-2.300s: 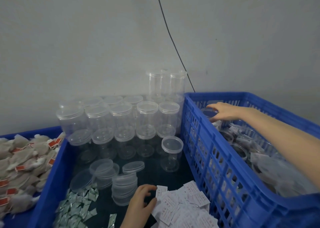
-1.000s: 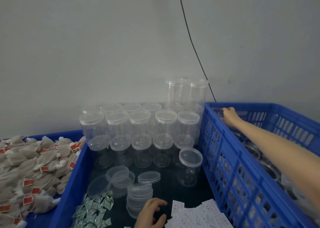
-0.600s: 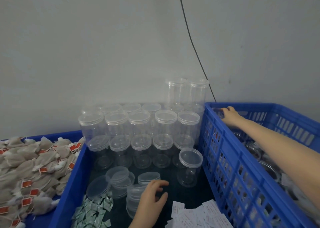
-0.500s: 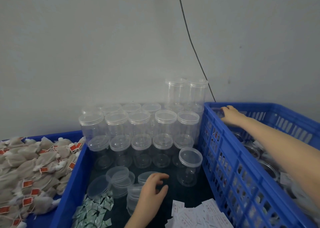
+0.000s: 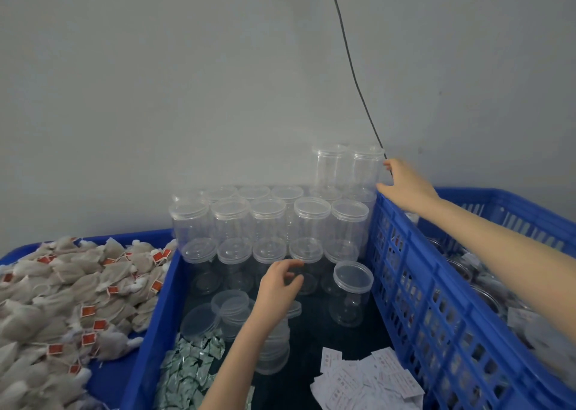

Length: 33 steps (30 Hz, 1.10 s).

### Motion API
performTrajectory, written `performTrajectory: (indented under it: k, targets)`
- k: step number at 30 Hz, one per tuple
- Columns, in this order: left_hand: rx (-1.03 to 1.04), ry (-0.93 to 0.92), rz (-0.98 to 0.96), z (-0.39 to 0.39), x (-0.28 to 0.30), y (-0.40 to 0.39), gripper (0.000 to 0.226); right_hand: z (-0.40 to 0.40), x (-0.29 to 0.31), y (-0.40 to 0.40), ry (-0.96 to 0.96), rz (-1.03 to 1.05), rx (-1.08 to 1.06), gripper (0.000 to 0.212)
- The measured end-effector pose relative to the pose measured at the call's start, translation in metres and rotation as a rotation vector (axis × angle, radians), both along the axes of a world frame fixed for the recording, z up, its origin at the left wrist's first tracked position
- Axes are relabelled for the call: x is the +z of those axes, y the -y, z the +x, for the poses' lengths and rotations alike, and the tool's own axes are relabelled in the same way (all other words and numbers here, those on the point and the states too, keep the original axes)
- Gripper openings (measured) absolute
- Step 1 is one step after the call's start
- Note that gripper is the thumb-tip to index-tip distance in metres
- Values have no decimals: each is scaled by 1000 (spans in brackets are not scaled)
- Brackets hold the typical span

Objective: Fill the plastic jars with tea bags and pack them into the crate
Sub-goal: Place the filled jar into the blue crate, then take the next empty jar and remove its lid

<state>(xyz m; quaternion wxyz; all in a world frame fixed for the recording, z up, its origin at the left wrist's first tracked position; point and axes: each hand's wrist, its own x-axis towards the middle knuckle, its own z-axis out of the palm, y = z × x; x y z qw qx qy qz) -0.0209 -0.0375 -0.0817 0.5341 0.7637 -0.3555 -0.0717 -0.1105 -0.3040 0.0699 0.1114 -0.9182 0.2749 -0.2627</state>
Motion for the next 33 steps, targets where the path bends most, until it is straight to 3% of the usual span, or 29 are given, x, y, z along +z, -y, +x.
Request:
performTrajectory:
  k: [6, 12, 19, 22, 26, 30, 33]
  targets:
    - [186, 195, 43, 28, 36, 7, 36, 24, -5, -85, -87, -117, 228, 50]
    - [382, 547, 228, 67, 61, 6, 45, 49, -44, -147, -158, -11, 384, 36]
    - [482, 587, 489, 126, 58, -32, 65, 48, -109, -188, -153, 174, 460, 31]
    - [436, 596, 535, 139, 55, -41, 69, 34, -143, -185, -34, 136, 333, 29]
    - [430, 618, 533, 141, 49, -44, 63, 9, -181, -149, 154, 22, -93, 50]
    - [420, 644, 562, 139, 42, -44, 58, -1, -209, -124, -56, 53, -296, 76]
    - [447, 668, 564, 139, 42, -42, 58, -2, -223, -120, -94, 63, -305, 79]
